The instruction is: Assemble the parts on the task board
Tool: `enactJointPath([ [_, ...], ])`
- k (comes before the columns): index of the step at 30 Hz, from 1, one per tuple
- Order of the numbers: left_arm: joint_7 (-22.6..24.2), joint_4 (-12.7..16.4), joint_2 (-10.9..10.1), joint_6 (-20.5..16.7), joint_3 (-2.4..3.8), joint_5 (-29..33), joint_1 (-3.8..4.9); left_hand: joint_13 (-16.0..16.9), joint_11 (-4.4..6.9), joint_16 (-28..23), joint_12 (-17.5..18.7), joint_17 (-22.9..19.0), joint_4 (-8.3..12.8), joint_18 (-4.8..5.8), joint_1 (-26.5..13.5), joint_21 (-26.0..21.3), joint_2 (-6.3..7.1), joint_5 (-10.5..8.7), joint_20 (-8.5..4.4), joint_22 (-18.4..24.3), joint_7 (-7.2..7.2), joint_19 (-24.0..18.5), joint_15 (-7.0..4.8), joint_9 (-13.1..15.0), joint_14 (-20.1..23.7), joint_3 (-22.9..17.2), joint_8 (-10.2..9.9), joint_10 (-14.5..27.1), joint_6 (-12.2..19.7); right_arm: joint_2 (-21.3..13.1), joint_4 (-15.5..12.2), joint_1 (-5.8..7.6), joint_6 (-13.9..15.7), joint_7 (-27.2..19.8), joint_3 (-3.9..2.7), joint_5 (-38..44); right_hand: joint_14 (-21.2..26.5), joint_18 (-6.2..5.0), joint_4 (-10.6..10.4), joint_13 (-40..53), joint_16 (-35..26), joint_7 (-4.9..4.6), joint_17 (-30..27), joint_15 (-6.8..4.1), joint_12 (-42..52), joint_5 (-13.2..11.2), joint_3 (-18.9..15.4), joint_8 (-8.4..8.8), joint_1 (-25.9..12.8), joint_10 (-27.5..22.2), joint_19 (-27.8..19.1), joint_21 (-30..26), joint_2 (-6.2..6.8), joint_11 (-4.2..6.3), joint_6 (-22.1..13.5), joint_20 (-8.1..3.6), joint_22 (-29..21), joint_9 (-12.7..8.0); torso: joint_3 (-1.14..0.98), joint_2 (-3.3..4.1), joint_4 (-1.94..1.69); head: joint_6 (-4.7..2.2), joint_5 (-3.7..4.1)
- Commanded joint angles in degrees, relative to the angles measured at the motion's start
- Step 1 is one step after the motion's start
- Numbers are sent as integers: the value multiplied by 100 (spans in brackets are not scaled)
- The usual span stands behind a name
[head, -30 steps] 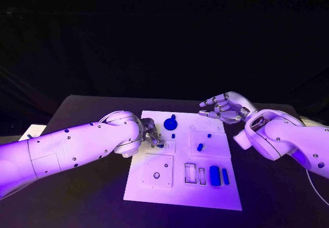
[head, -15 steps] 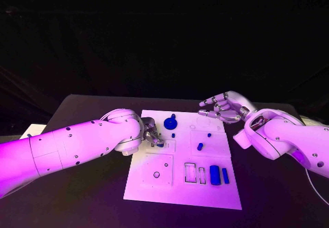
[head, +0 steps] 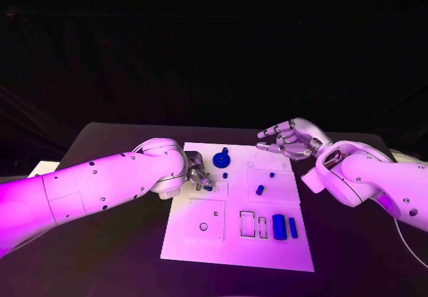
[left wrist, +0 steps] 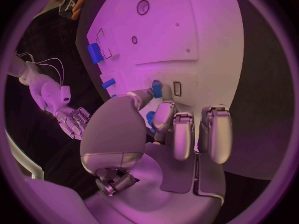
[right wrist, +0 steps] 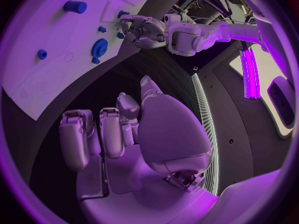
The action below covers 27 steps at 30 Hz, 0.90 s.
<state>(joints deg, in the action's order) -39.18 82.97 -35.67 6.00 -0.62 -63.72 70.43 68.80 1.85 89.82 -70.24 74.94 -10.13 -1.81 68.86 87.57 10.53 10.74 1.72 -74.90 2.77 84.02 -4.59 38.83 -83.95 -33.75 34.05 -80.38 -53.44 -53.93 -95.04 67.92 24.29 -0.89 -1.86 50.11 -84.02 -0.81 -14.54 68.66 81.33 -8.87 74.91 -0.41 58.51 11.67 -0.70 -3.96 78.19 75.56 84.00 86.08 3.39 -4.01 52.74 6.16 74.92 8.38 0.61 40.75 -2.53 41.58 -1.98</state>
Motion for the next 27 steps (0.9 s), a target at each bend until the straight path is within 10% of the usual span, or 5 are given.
enactJointPath([
  [1, -181, -28, 57, 482, -48, 122, -49, 20, 43, 18, -31, 1506, 251, 87, -140, 27, -44, -25, -33, -1140, -118, 378, -54, -12, -605, -193, -34, -23, -179, 51, 3, -13, -75, -69, 3, -48, -309, -118, -10, -5, -33, -1, 178, 0, 21, 38, -37, -22, 19, 32, -5, -39, -57, 20, 51, -17, 753, 5, 3, 2, 2, -20, -5],
  [27, -252, -253, 278, 574, -48, 77, -23, 161, 89, 18, -144, 1506, -70, 112, -623, 84, -196, -20, -72, -1245, -175, 440, -93, 2, -605, 251, -73, -113, -412, 66, 3, -19, -134, -26, 8, -61, -303, -126, -14, -25, -52, -1, 153, -1, -5, 58, -51, -20, 16, 17, -30, -57, -65, 20, 53, -18, 723, 8, 8, 4, 3, 7, 5],
])
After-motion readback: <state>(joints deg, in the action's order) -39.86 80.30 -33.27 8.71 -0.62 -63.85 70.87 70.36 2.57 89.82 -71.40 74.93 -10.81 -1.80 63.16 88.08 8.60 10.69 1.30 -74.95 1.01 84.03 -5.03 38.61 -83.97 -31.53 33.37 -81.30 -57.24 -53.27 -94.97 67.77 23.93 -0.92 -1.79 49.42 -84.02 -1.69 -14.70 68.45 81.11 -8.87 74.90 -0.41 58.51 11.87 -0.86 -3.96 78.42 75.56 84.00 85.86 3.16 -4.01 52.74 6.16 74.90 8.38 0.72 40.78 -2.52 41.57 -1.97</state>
